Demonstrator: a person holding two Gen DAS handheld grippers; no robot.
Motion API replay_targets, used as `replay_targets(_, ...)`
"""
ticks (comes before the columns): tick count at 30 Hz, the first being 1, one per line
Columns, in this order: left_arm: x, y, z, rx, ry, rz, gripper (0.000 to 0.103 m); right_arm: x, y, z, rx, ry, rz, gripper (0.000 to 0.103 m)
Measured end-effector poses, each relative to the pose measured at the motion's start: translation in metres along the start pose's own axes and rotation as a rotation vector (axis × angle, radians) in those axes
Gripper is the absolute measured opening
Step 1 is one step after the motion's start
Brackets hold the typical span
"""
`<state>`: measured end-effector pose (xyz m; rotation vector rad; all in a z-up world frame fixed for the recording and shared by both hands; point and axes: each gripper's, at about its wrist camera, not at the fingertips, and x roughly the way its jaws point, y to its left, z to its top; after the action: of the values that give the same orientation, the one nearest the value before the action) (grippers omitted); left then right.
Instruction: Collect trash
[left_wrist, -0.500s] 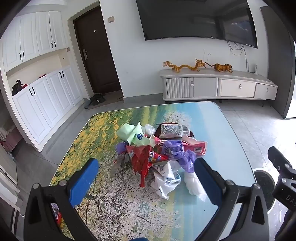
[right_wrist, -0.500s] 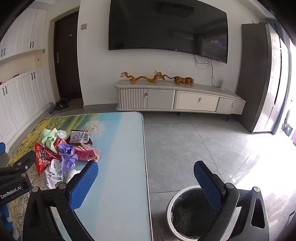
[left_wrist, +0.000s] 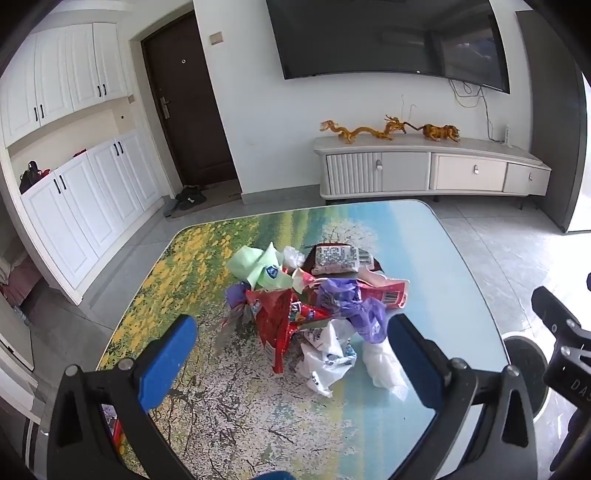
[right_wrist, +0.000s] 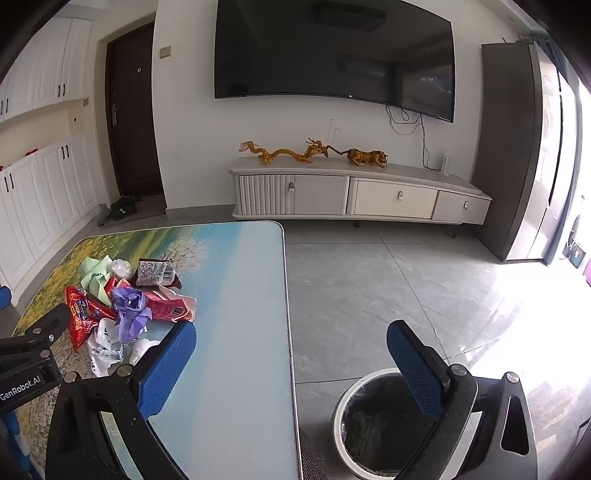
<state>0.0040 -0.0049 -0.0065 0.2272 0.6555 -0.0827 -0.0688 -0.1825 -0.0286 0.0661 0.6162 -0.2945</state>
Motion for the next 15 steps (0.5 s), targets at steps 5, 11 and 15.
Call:
replay_targets(5,0.0018,-0.0016,0.0004,0.007,0.012,-0.016,0.103,0.0035,-0.0047,-0.0004,0.010,0.003,0.000,0.103)
replay_targets(11,0.0028,0.0004,0.0016,0.004,0.032,-0.042,0.103,0.0047,-0.0046,-0.0006,0.012,0.007,-0.005,0.103)
replay_targets(15,0.0036,0.0061,0.0047,-0.006,0.048,-0.068,0.103,0.0038,-0.0050,-0.0004,0.006,0.002,-0.004,0.103)
